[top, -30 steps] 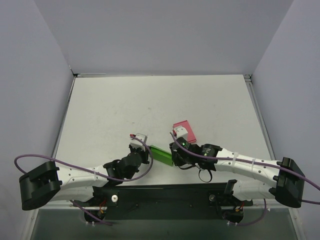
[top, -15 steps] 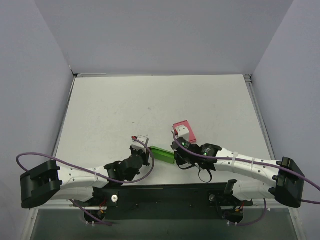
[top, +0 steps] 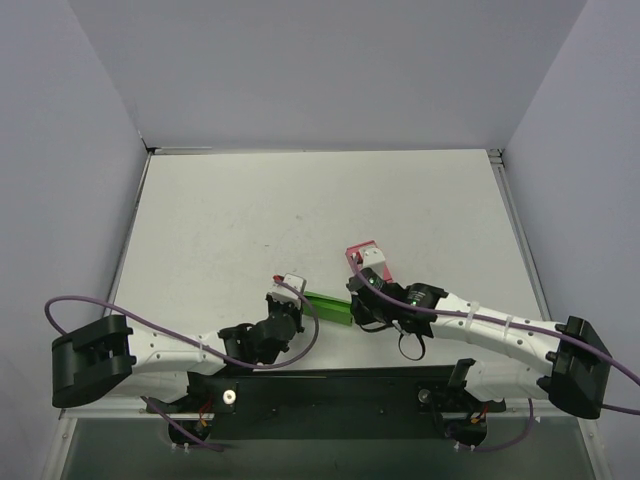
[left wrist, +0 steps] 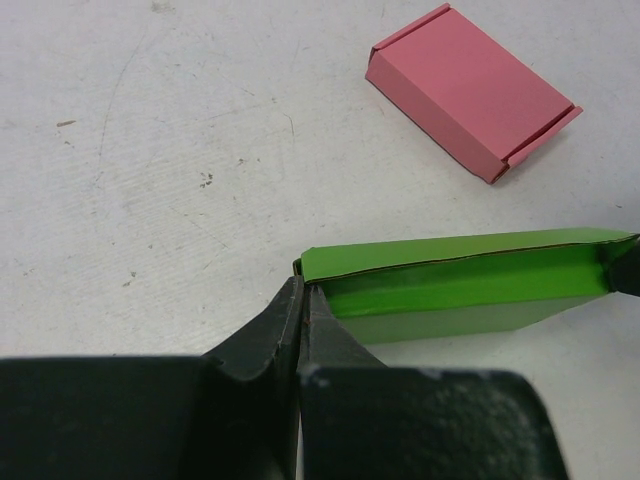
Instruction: Fold the paper box
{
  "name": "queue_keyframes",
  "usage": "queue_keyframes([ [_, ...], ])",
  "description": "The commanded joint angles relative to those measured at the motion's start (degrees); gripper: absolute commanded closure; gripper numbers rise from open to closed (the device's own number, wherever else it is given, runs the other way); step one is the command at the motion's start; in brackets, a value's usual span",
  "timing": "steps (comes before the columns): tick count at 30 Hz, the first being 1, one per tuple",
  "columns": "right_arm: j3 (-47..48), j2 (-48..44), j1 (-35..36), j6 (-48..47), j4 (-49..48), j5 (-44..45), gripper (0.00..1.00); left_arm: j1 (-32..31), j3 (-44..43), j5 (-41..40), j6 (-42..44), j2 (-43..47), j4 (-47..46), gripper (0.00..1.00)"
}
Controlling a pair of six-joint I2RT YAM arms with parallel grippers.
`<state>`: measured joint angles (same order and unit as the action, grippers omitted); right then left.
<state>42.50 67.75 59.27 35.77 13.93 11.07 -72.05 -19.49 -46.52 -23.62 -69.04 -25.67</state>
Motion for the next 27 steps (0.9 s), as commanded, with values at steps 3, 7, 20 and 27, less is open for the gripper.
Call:
queue_keyframes([
  [3,-0.13,-2.53,-1.26,2.55,-6.46,-3.07,1.0,-1.6,0.76,5.13,0.06,-2.51,8.27,1.0],
  [7,-1.01,-2.71,-1.78,3.78,-8.83,-4.48,1.0,-1.78,0.68,4.95,0.06,-2.6,8.36,1.0],
  [20,-4.44,-6.83,-5.38,5.8,-12.7,-5.97,1.0,-2.22,0.76,4.51,0.33,-3.82,8.27,1.0],
  [27,-5.85,-7.63,-7.14,6.59,-13.49,-8.52,1.0,-2.3,0.68,4.51,0.33,-4.35,8.09,1.0],
])
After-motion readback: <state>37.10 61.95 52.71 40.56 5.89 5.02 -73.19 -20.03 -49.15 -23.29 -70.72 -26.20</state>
